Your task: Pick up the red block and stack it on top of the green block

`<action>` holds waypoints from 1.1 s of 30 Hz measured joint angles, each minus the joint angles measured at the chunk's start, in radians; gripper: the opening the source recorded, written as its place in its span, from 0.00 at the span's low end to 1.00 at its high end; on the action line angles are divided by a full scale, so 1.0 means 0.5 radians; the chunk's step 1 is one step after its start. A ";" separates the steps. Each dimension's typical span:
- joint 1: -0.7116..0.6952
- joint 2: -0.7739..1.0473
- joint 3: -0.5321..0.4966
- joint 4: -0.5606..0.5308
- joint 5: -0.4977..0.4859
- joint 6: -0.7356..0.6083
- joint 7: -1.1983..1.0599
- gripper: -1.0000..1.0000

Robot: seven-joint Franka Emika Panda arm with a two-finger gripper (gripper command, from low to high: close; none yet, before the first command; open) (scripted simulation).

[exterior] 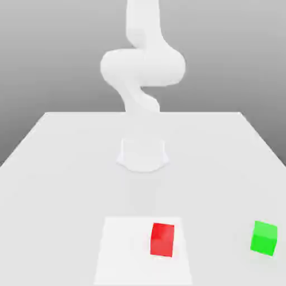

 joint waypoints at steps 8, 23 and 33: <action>-0.008 0.595 0.085 -0.283 0.009 0.323 0.177 0.50; 0.035 1.684 0.150 -0.702 -0.083 0.961 0.533 0.50; 0.091 1.986 0.077 -0.662 -0.164 1.216 0.596 0.00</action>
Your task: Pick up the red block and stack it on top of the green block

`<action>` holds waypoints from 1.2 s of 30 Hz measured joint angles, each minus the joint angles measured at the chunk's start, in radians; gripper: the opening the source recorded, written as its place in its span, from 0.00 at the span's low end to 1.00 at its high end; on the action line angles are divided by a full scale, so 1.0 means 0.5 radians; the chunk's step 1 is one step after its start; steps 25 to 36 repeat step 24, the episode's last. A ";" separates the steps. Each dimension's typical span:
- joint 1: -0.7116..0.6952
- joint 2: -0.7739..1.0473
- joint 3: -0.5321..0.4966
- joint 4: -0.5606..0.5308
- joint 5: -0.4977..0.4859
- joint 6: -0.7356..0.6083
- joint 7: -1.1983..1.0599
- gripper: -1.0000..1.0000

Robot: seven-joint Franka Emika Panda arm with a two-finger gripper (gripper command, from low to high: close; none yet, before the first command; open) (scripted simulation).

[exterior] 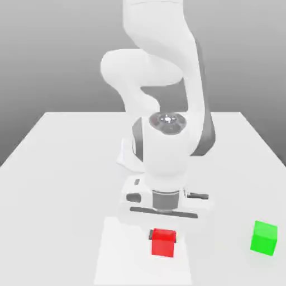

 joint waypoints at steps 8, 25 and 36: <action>0.027 -0.410 0.118 -0.020 0.107 -0.391 -0.143 0.00; 0.608 0.010 0.429 0.427 -0.224 -0.448 -0.540 1.00; 0.608 0.010 0.429 0.427 -0.224 -0.448 -0.540 1.00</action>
